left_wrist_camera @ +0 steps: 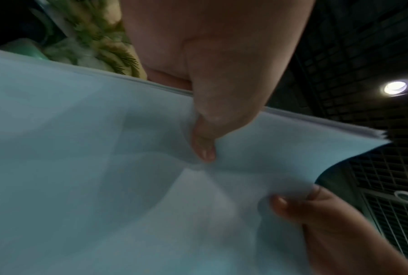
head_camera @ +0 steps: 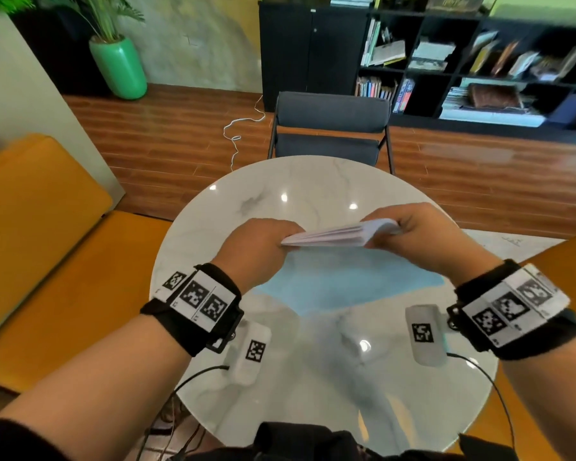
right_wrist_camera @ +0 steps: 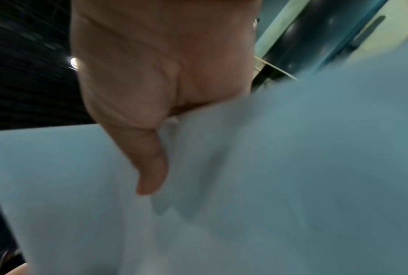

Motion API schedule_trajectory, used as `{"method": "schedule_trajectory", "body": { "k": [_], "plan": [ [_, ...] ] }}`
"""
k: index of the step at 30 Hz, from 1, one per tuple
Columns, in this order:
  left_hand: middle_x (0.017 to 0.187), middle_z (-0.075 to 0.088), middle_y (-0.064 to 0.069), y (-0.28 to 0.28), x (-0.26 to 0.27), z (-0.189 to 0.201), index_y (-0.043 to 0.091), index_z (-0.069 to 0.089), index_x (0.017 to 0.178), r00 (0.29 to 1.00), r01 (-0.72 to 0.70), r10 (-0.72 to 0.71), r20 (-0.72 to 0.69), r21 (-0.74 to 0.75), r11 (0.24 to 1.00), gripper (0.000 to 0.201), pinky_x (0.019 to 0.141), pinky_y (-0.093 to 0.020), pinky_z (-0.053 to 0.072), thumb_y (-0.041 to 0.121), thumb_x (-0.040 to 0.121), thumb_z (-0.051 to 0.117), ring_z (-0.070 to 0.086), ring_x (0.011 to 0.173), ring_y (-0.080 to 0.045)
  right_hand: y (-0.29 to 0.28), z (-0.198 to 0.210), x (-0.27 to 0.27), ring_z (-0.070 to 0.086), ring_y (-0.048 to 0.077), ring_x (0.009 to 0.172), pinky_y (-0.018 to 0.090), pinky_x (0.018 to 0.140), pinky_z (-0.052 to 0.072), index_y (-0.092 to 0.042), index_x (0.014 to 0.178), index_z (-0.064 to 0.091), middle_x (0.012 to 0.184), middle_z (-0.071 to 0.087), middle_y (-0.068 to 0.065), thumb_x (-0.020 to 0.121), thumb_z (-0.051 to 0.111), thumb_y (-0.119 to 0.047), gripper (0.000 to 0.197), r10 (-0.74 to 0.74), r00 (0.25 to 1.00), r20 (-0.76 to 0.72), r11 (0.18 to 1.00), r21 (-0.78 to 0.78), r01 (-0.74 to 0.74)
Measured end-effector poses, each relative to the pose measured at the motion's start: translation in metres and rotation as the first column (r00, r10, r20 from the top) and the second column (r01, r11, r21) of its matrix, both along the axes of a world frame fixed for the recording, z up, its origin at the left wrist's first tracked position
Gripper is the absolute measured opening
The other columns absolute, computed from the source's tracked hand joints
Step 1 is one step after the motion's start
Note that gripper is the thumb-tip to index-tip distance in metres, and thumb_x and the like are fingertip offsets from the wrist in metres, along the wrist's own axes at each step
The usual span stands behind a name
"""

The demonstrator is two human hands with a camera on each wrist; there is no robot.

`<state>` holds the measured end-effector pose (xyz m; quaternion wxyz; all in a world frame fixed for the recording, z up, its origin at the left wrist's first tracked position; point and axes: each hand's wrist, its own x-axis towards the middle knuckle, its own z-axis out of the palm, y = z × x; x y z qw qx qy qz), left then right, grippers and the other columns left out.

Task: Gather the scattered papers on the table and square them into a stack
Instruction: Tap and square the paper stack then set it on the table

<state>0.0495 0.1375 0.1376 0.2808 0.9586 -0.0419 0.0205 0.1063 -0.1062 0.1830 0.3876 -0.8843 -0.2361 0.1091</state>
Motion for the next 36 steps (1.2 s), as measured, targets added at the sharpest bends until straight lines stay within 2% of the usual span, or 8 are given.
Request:
{"method": "schedule_trajectory", "body": {
  "k": [4, 10, 15, 18, 21, 27, 31, 36],
  "plan": [
    [0.077, 0.064, 0.006, 0.007, -0.002, 0.018, 0.024, 0.067, 0.086, 0.99, 0.011, -0.017, -0.141, -0.042, 0.999, 0.012, 0.064, -0.025, 0.044, 0.035, 0.086, 0.064, 0.057, 0.073, -0.015, -0.001, -0.017, -0.003, 0.058, -0.011, 0.055, 0.002, 0.054, 0.043, -0.018, 0.082, 0.075, 0.072, 0.069, -0.007, 0.08, 0.074, -0.009, 0.01, -0.112, 0.992, -0.054, 0.985, 0.125, 0.118],
    [0.094, 0.072, -0.002, 0.062, -0.019, -0.011, 0.02, 0.071, 0.095, 0.93, -0.231, 0.14, -0.339, -0.245, 0.942, 0.026, 0.083, -0.035, 0.052, 0.036, 0.075, 0.075, 0.066, 0.088, -0.02, -0.033, -0.034, -0.002, 0.07, 0.022, 0.067, 0.042, 0.074, 0.058, -0.016, 0.072, 0.077, 0.071, 0.075, 0.0, 0.071, 0.076, 0.0, 0.016, -0.225, 0.933, -0.281, 0.887, 0.338, 0.315],
    [0.113, 0.072, -0.006, 0.061, -0.03, -0.044, 0.014, 0.065, 0.114, 0.915, -0.344, -0.099, -0.391, -0.884, 0.316, 0.068, 0.089, -0.033, 0.056, 0.038, 0.055, 0.088, 0.069, 0.104, -0.022, -0.045, -0.047, -0.003, 0.072, 0.023, 0.074, 0.035, 0.067, 0.059, -0.01, 0.083, 0.077, 0.085, 0.077, 0.004, 0.06, 0.075, -0.004, 0.024, -0.118, 0.881, -0.457, 0.749, 0.541, 0.382],
    [0.117, 0.07, -0.012, 0.048, -0.033, -0.049, 0.011, 0.066, 0.116, 0.894, -0.365, -0.213, -0.395, -0.916, 0.166, 0.065, 0.084, -0.036, 0.058, 0.028, 0.057, 0.088, 0.068, 0.106, -0.026, -0.043, -0.062, -0.005, 0.073, 0.024, 0.079, 0.033, 0.068, 0.058, -0.006, 0.095, 0.072, 0.092, 0.077, 0.009, 0.071, 0.066, 0.005, 0.027, -0.051, 0.838, -0.544, 0.698, 0.58, 0.419],
    [0.11, 0.073, -0.012, 0.043, -0.035, -0.047, 0.009, 0.07, 0.108, 0.882, -0.399, -0.206, -0.423, -0.905, 0.15, 0.05, 0.077, -0.037, 0.059, 0.019, 0.062, 0.084, 0.07, 0.1, -0.028, -0.041, -0.076, -0.007, 0.072, 0.029, 0.086, 0.036, 0.072, 0.058, -0.003, 0.107, 0.067, 0.101, 0.074, 0.014, 0.063, 0.073, -0.007, 0.044, -0.013, 0.801, -0.599, 0.724, 0.547, 0.42],
    [0.106, 0.072, -0.01, 0.018, -0.034, -0.044, 0.01, 0.065, 0.11, 0.862, -0.505, 0.269, -0.429, -0.766, 0.397, 0.024, 0.088, -0.039, 0.054, 0.023, 0.09, 0.062, 0.068, 0.098, -0.027, -0.029, -0.097, -0.015, 0.071, 0.031, 0.089, 0.038, 0.072, 0.058, -0.006, 0.098, 0.073, 0.099, 0.075, 0.013, 0.044, 0.089, -0.023, 0.059, -0.078, 0.804, -0.589, 0.702, 0.54, 0.464],
    [0.094, 0.071, 0.003, -0.005, -0.033, -0.043, 0.021, 0.066, 0.097, 0.839, -0.487, 0.449, -0.307, -0.793, 0.368, 0.01, 0.08, -0.029, 0.055, 0.027, 0.09, 0.061, 0.069, 0.092, -0.015, -0.008, -0.1, -0.022, 0.071, 0.015, 0.075, 0.029, 0.066, 0.056, -0.01, 0.088, 0.071, 0.079, 0.076, -0.002, 0.07, 0.074, 0.004, 0.023, -0.244, 0.851, -0.464, 0.61, 0.609, 0.507],
    [0.105, 0.069, 0.015, -0.01, -0.041, -0.062, 0.028, 0.061, 0.114, 0.867, -0.38, 0.455, -0.202, -0.859, 0.343, 0.024, 0.078, -0.01, 0.052, 0.022, 0.091, 0.06, 0.066, 0.093, 0.006, -0.002, -0.116, -0.029, 0.068, 0.01, 0.069, 0.03, 0.069, 0.057, -0.025, 0.07, 0.078, 0.07, 0.074, -0.008, 0.077, 0.074, 0.001, 0.027, -0.326, 0.846, -0.422, 0.603, 0.596, 0.53]
  ]
}}
